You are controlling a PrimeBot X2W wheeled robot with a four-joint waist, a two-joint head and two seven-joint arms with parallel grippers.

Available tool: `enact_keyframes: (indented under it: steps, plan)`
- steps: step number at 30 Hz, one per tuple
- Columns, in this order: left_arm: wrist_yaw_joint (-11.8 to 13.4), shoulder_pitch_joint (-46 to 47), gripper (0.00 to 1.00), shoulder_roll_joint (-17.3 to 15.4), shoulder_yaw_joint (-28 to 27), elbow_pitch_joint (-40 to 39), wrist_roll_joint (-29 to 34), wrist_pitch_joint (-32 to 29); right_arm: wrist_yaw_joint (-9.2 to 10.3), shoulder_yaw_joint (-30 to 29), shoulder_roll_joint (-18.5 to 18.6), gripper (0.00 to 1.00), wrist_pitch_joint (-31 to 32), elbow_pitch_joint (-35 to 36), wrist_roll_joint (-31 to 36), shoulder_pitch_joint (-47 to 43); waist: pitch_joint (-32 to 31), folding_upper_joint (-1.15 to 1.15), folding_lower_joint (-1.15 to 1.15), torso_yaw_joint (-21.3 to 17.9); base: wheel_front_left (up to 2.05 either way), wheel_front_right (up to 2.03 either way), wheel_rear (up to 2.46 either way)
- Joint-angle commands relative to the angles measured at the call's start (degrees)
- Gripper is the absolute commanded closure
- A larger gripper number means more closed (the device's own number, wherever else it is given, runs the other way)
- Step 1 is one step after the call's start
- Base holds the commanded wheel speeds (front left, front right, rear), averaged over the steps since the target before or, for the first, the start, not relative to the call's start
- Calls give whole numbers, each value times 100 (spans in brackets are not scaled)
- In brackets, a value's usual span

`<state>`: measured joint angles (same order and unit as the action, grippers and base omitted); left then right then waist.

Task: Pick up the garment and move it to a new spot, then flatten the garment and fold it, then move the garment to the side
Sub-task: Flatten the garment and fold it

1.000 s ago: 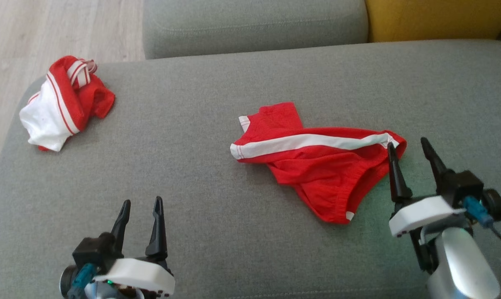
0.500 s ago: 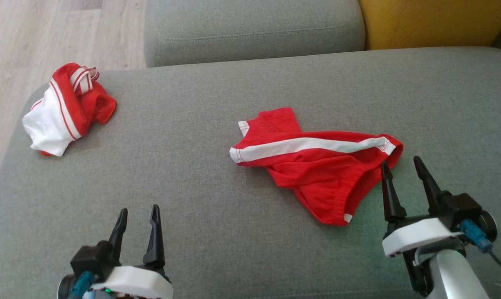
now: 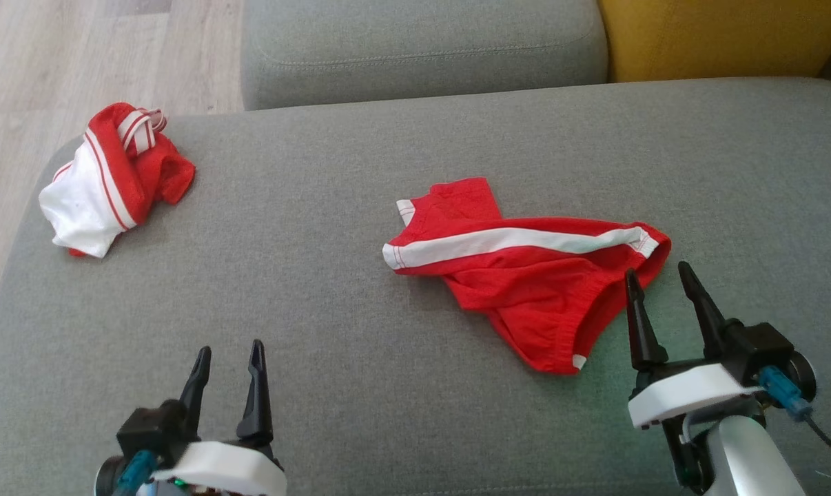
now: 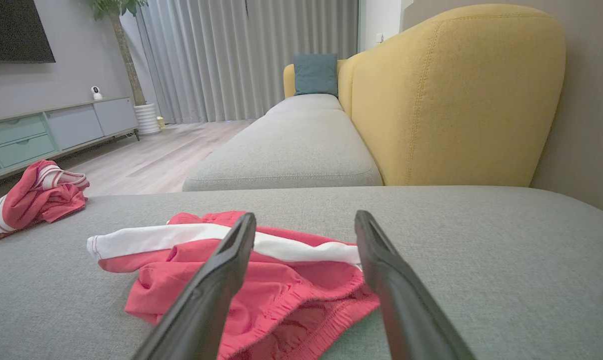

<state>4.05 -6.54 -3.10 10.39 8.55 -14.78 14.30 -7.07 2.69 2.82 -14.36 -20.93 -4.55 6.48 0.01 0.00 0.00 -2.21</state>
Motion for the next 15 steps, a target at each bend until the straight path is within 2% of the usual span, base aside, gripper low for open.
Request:
enact_keyframes:
  steps: [1, 6, 15]
  plan:
    - [5, 255, 0, 23, -209, -152, 35, 70, -42, 155, 7, 0, -63, 185, -25, 189, 13, 0, 0, 4, 0, 0, 0]
    - [-231, 558, 0, -24, -16, 132, 101, -8, -42, 188, 6, 0, -63, 202, -29, 257, 120, 0, 0, -6, 0, 0, 0]
    - [-772, 1743, 0, -2, 511, 717, -189, -708, -42, 303, 6, 0, -63, 262, -76, 465, 532, 0, 0, -223, 0, 0, 0]
